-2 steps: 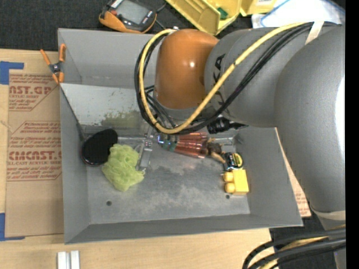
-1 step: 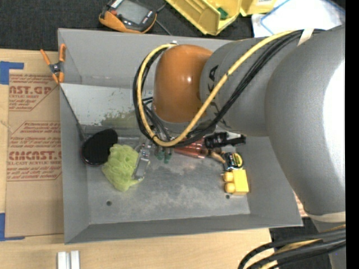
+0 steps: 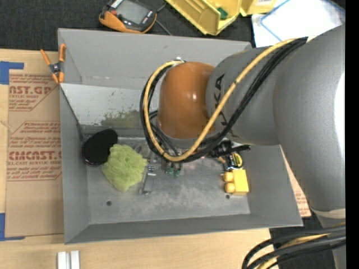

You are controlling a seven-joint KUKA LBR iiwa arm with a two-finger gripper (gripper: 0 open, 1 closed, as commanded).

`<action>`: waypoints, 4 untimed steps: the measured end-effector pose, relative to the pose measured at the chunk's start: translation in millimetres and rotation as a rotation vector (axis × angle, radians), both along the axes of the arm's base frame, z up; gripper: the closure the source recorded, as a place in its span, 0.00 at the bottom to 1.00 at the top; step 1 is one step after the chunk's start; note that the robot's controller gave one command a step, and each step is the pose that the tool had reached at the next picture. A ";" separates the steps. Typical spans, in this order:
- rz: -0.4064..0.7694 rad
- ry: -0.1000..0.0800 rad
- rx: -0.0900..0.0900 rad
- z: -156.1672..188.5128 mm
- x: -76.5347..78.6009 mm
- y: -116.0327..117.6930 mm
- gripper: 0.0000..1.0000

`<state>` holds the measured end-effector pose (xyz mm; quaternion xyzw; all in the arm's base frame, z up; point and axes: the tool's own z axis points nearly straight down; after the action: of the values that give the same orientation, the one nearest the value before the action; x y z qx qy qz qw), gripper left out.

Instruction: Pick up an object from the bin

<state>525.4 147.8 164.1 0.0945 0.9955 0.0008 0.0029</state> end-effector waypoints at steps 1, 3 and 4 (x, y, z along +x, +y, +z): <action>0.018 -0.001 0.002 -3.3 7.5 2.2 0.00; -0.021 -0.006 0.003 -22.7 23.0 20.9 0.00; -0.105 0.001 0.000 31.0 17.5 21.1 0.00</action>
Offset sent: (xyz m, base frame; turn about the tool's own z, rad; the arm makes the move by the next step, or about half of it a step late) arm 0.0125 0.0042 -0.0381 0.1230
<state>542.9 168.9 195.1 0.1467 0.9892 0.0008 0.0025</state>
